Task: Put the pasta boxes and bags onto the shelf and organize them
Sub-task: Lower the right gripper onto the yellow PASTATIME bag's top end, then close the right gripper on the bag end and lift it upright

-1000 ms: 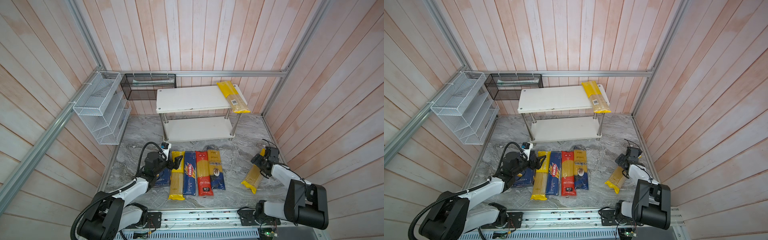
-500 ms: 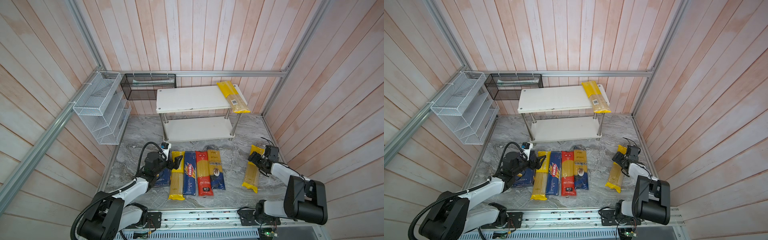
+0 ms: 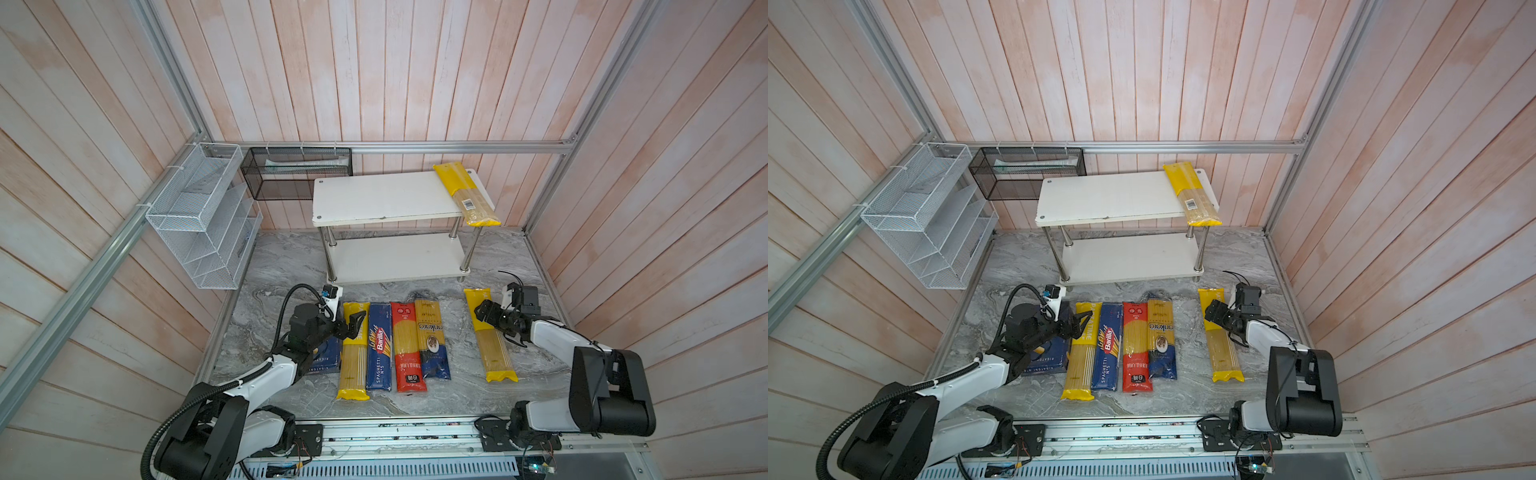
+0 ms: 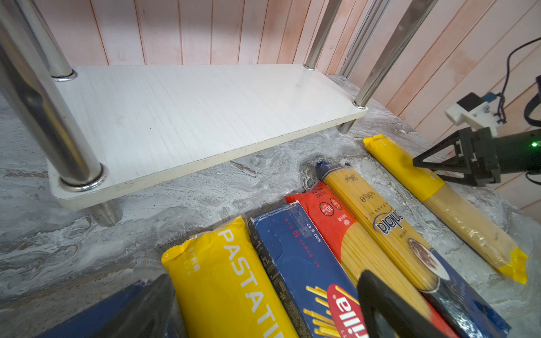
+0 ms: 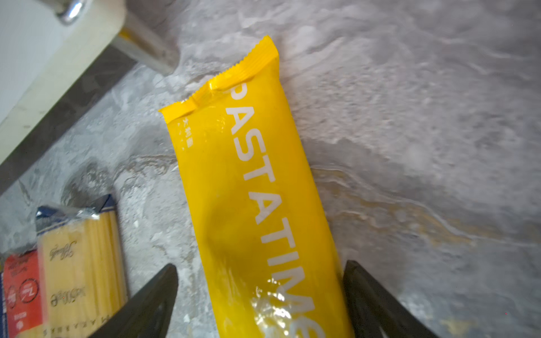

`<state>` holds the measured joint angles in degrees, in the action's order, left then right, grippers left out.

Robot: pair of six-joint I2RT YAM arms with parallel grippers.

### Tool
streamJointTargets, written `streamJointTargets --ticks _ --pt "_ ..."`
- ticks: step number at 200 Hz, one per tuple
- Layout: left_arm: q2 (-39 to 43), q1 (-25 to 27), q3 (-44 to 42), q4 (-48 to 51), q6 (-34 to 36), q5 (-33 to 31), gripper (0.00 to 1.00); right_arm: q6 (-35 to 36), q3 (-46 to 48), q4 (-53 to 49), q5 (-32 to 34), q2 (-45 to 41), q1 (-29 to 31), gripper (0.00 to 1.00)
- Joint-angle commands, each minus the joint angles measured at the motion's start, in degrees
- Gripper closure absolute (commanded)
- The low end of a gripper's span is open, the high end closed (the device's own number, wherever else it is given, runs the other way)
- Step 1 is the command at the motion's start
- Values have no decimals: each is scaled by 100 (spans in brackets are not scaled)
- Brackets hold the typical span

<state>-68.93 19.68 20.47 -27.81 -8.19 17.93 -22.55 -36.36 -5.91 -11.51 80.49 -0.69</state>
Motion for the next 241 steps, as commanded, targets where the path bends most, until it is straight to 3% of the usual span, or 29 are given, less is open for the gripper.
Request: streamJointTargets --ticks 1,58,113,212,241 --pt "32 30 151 49 54 -22 0 449 -390 -852 713 83 224 12" --pt "11 36 150 38 54 -1 0 1111 -551 -1192 1625 151 974 10" --pt "64 43 125 39 54 -5 0 1138 -828 -1481 1909 490 1007 9" --pt "94 48 124 65 71 -78 0 1467 -1110 -1580 1275 1148 1081 9" --pt "98 53 124 82 79 -84 0 1395 -1227 -1686 1542 1407 1074 8"
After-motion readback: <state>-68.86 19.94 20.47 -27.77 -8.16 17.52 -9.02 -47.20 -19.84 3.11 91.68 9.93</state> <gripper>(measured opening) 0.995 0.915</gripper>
